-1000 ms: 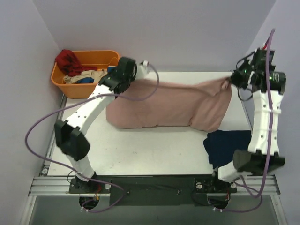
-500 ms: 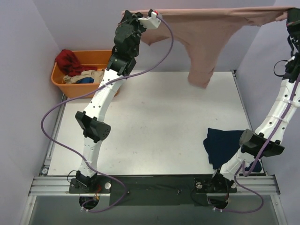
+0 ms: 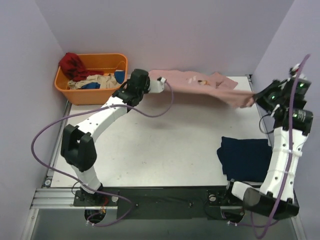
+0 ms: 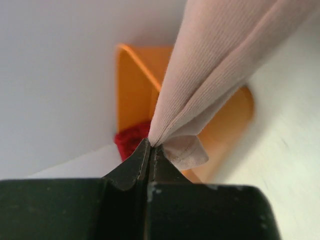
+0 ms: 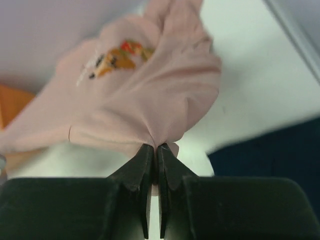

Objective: Fold and stack the t-shirts
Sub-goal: Grap the side of the flattened tshirt closest away from the robot with both arms

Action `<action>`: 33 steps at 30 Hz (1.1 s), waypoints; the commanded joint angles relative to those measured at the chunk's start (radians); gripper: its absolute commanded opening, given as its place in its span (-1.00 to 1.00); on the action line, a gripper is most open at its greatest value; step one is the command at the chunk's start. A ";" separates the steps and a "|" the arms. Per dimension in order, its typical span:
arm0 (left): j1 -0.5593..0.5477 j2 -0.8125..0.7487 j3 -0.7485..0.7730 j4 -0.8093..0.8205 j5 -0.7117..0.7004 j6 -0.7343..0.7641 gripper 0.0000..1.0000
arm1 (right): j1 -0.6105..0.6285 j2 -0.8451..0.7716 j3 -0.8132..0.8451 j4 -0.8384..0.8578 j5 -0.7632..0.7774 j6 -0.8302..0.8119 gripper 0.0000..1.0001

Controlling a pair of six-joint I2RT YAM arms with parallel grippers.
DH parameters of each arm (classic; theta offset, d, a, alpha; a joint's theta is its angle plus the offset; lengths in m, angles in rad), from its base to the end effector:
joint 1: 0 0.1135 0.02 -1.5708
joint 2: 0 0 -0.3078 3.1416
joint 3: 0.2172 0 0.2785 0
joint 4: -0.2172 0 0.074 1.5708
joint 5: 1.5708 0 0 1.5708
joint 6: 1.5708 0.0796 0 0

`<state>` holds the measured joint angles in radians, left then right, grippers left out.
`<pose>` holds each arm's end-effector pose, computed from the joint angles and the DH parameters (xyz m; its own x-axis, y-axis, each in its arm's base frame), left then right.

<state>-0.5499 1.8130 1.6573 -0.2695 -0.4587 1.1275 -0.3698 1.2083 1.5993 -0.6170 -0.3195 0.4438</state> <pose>0.4483 -0.2335 0.3695 -0.0382 0.9734 -0.2257 0.3712 0.2236 0.9012 0.2749 -0.0798 0.5269 -0.1639 0.5007 -0.8499 0.1419 0.8646 0.4820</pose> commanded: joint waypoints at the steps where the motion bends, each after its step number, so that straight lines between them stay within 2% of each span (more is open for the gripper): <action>1: -0.036 -0.188 -0.207 -0.307 -0.051 -0.065 -1.00 | 0.174 -0.170 -0.253 -0.332 0.163 -0.079 -1.00; 4: -0.058 -0.204 -0.333 -0.607 0.015 -0.210 -1.00 | 0.339 -0.196 -0.430 -0.472 0.174 0.022 -1.00; 5: -0.065 -0.211 -0.387 -0.644 0.047 -0.256 -1.00 | 0.439 -0.200 -0.509 -0.489 0.166 0.068 -1.00; 6: -0.070 -0.218 -0.416 -0.701 0.058 -0.270 -1.00 | 0.481 -0.202 -0.548 -0.515 0.148 0.102 -1.00; 8: -0.079 -0.236 -0.473 -0.765 0.098 -0.302 -1.00 | 0.641 -0.197 -0.613 -0.539 0.113 0.171 -1.00; 12: -0.096 -0.257 -0.516 -0.971 0.261 -0.377 -1.00 | 0.773 -0.150 -0.644 -0.622 0.057 0.226 -1.00; 17: -0.192 -0.374 -0.641 -1.223 0.411 -0.361 -1.00 | 0.812 -0.148 -0.630 -0.737 -0.038 0.187 -1.00; 20: -0.252 -0.420 -0.682 -1.238 0.423 -0.347 -1.00 | 0.786 -0.116 -0.578 -0.782 0.008 0.133 -1.00; 22: -0.246 -0.408 -0.676 -1.147 0.335 -0.341 -1.00 | 0.746 -0.060 -0.543 -0.732 0.046 0.084 -1.00; 24: -0.194 -0.362 -0.625 -1.076 0.290 -0.318 -1.00 | 0.709 -0.003 -0.495 -0.638 0.062 0.043 -1.00; 28: -0.069 -0.186 -0.428 -0.967 0.221 -0.291 -1.00 | 0.643 0.130 -0.391 -0.455 0.180 -0.106 -1.00; 33: -0.036 -0.069 -0.349 -0.880 0.229 -0.255 -1.00 | 0.637 0.324 -0.265 -0.342 0.190 -0.197 -1.00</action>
<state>-0.5991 1.6936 1.2518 -1.2186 -0.2127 0.8230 0.2691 1.4227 1.2438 -1.0492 -0.1879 0.3614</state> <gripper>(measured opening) 0.027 0.010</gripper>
